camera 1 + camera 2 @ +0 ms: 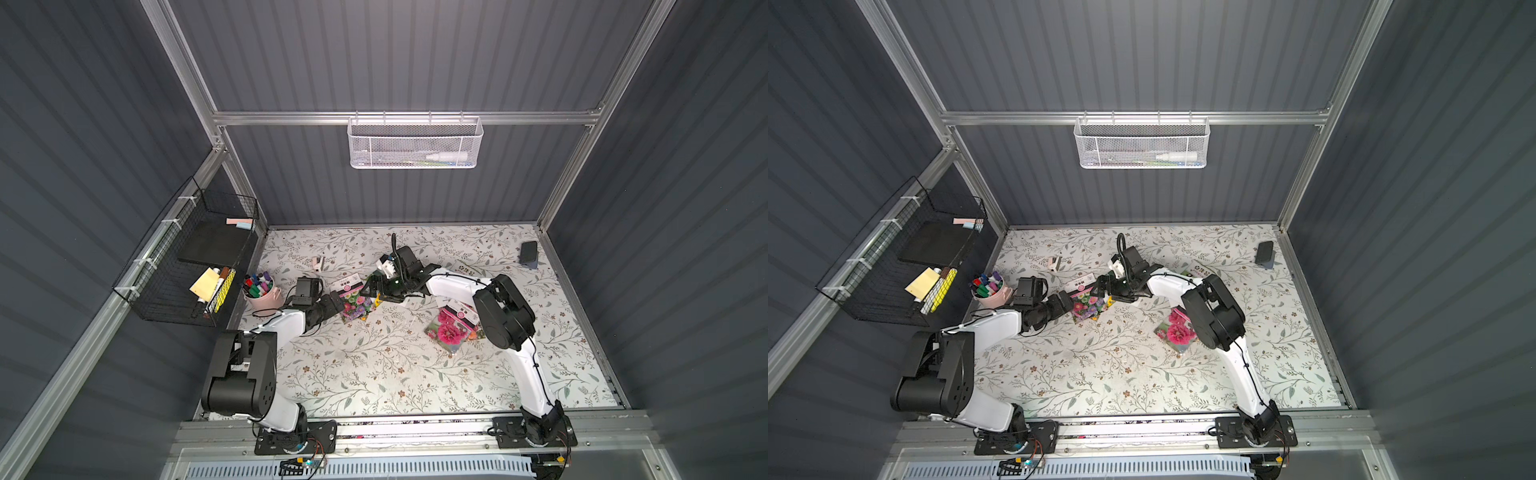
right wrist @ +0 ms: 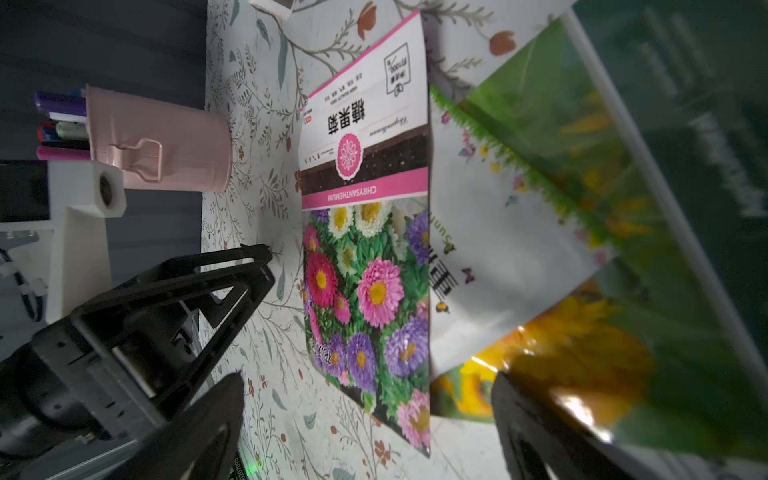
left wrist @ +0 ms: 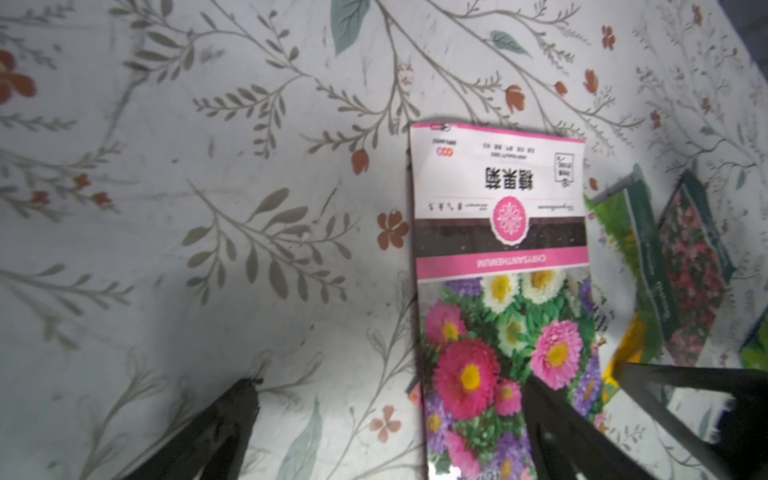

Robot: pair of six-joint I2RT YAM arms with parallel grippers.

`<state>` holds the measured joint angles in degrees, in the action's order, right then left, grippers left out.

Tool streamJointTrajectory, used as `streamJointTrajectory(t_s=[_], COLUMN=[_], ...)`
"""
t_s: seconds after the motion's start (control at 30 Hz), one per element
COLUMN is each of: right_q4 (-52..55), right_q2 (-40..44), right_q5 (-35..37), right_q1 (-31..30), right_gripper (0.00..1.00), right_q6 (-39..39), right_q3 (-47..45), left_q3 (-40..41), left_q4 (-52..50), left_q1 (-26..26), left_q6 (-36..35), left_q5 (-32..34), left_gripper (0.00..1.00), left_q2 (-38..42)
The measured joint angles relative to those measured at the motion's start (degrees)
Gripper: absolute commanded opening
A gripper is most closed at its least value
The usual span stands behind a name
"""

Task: Arrange the seed packets in a row
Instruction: Pick up the seed packet from the center of the board.

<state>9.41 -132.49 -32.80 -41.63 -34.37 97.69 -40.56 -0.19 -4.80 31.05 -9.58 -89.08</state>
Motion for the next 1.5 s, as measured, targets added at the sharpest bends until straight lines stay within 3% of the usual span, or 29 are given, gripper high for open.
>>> streamJointTrajectory(t_s=[0.17, 0.27, 0.57, 0.63, 0.77, 1.2, 1.5], right_q4=[0.2, -0.7, -2.9, -3.7, -5.1, -7.0, -7.2], right_q2=[-3.9, -5.4, -6.0, -5.9, -5.4, -3.0, 0.3], right_q5=[-1.0, -2.3, -4.1, -4.3, -4.3, -4.1, -2.9], right_q1=[0.0, 0.0, 0.1, 0.1, 0.2, 0.4, 0.4], right_gripper=[0.87, 0.79, 0.71, 0.68, 0.6, 0.59, 0.56], right_q6=[-1.7, -3.1, -6.1, -6.2, -6.4, -6.6, -6.4], right_q3=[5.3, 6.6, 5.7, 5.1, 3.4, -1.2, -5.9], left_q3=[-1.0, -1.3, -2.6, -2.4, -2.4, -2.4, -2.7], left_q4=[4.3, 7.5, 14.6, 14.5, 12.6, 2.3, 0.5], left_q1=[0.0, 0.0, 0.2, 0.3, 0.3, 0.2, 0.2], left_q6=[3.0, 5.6, 12.9, 13.6, 14.4, 14.3, 14.0], left_q5=[-3.3, -6.2, -14.3, -14.9, -15.5, -16.7, -17.7], left_gripper=[0.98, 0.92, 0.54, 0.51, 0.43, 0.0, 0.0], left_q2=[-2.4, -4.1, -9.7, -9.9, -9.5, -7.6, -7.5])
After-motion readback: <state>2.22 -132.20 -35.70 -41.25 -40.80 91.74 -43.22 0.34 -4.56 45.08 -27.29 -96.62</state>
